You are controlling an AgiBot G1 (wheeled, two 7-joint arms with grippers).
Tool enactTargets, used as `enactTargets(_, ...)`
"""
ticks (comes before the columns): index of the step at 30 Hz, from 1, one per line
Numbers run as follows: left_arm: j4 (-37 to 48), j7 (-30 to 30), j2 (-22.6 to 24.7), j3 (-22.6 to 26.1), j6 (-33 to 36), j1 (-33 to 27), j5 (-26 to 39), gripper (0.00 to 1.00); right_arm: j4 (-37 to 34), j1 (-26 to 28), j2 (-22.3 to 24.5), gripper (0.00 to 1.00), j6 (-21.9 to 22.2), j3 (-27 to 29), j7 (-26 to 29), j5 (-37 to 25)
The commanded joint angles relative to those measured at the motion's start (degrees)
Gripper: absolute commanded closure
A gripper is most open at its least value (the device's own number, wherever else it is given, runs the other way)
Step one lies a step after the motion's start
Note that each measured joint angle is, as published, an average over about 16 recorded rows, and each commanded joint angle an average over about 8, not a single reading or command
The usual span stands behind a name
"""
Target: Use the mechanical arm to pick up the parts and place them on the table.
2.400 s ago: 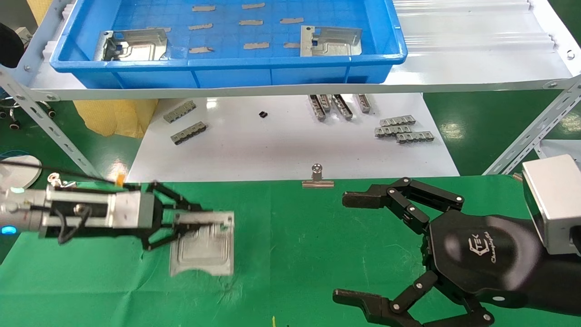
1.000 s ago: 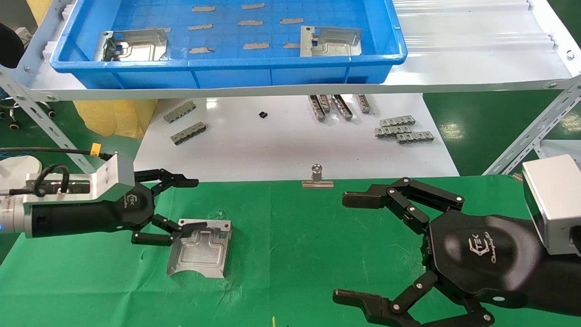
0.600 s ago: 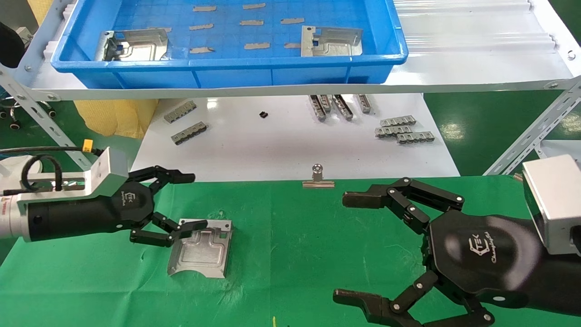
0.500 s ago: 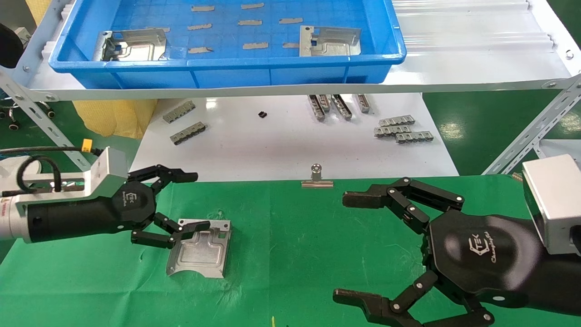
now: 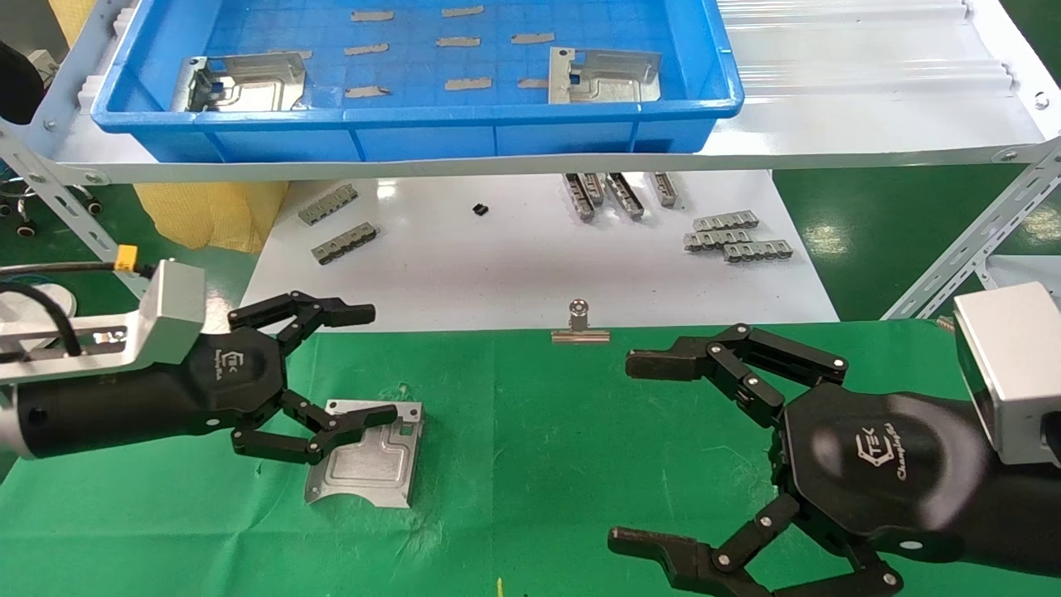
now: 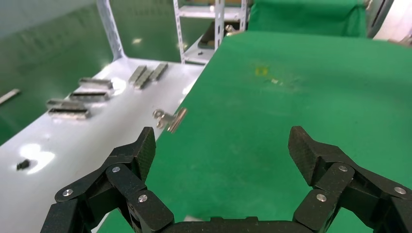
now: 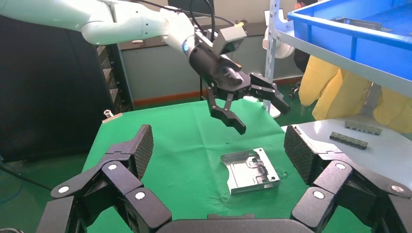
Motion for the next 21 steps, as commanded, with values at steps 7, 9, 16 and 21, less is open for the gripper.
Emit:
enactTargets(7, -9.44, -5.71, -2.58, -4.01, -0.78, 4.7, -2.6, 0.0, 0.0, 0.0, 0.0, 0.0, 0.0, -0.01, 0.0, 0.0)
enactTargets(9, -11.78, -7.12, -3.22, -5.01, -0.97, 5.86, -3.25, 0.0, 0.0, 0.0, 0.0, 0.0, 0.0, -0.01, 0.0, 0.01)
enactTargets(16, -20.06, -12.13, -5.48, -8.53, -1.65, 9.98, -5.53, 0.0, 0.0, 0.0, 0.01, 0.0, 0.01, -0.01, -0.01, 0.01)
enactTargets(21, -25.94, -15.68, -7.08, -11.03, -2.13, 12.91, -7.15, 0.0, 0.0, 0.0, 0.01, 0.0, 0.01, -0.02, -0.01, 0.01)
